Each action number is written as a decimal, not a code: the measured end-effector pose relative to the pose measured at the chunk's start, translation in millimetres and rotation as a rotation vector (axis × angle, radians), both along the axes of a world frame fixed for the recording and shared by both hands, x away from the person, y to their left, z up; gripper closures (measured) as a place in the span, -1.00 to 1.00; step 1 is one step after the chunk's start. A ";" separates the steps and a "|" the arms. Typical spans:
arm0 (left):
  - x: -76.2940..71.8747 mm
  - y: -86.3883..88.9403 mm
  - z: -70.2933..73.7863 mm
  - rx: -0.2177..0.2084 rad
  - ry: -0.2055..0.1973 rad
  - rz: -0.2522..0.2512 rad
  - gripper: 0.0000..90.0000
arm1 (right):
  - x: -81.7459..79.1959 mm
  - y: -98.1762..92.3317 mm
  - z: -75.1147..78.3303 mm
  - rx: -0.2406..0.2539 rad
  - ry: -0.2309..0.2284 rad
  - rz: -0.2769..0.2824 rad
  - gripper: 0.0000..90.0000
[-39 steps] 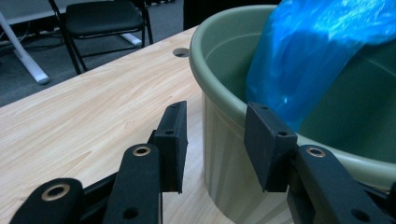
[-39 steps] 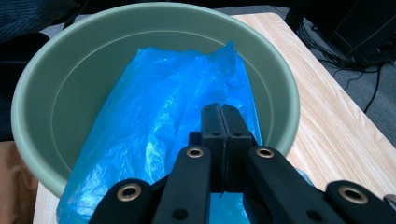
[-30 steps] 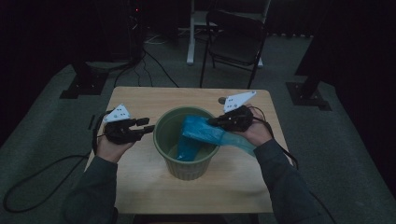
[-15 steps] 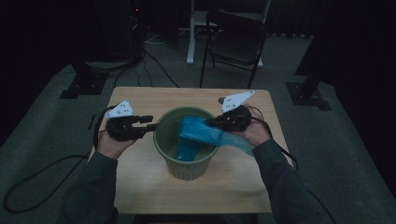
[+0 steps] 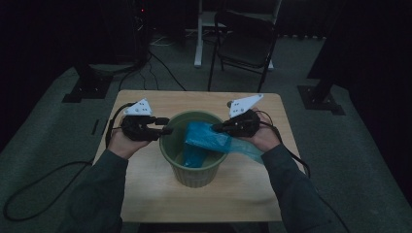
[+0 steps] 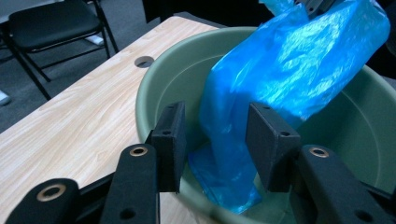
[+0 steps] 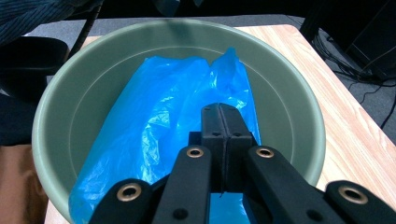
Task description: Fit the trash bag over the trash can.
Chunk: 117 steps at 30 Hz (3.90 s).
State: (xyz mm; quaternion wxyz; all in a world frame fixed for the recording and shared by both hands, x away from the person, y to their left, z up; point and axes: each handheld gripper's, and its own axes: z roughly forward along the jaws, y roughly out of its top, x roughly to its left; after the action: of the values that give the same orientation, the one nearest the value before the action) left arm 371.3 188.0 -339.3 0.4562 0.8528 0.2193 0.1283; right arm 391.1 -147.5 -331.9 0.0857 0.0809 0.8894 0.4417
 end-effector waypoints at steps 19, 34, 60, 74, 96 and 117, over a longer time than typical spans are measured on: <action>17.1 -43.1 2.7 0.020 0.004 -0.155 0.17 | -0.1 6.0 -1.3 0.013 0.013 0.040 1.00; 20.8 -64.8 -4.5 0.139 -0.023 -0.156 0.87 | -1.0 6.3 -1.0 0.009 0.013 0.042 1.00; 9.4 -70.2 -4.8 0.089 -0.024 -0.239 0.33 | 2.0 7.1 -2.4 0.003 0.009 0.023 1.00; 8.4 -68.3 -8.9 0.149 -0.055 -0.185 1.00 | 0.6 2.5 0.5 0.005 0.003 -0.005 1.00; 12.0 -54.1 -12.4 0.133 -0.050 -0.119 1.00 | -33.8 -19.2 7.6 0.051 -0.043 0.028 0.79; 10.7 -48.9 -11.2 0.124 -0.062 -0.100 1.00 | -26.1 0.2 -11.4 -0.099 -0.100 -0.028 1.00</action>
State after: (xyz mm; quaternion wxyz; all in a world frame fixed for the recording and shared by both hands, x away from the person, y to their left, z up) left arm 382.1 139.2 -350.5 0.4147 0.8851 0.1539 0.1448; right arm 365.0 -147.4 -343.3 0.1400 0.0666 0.9036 0.3994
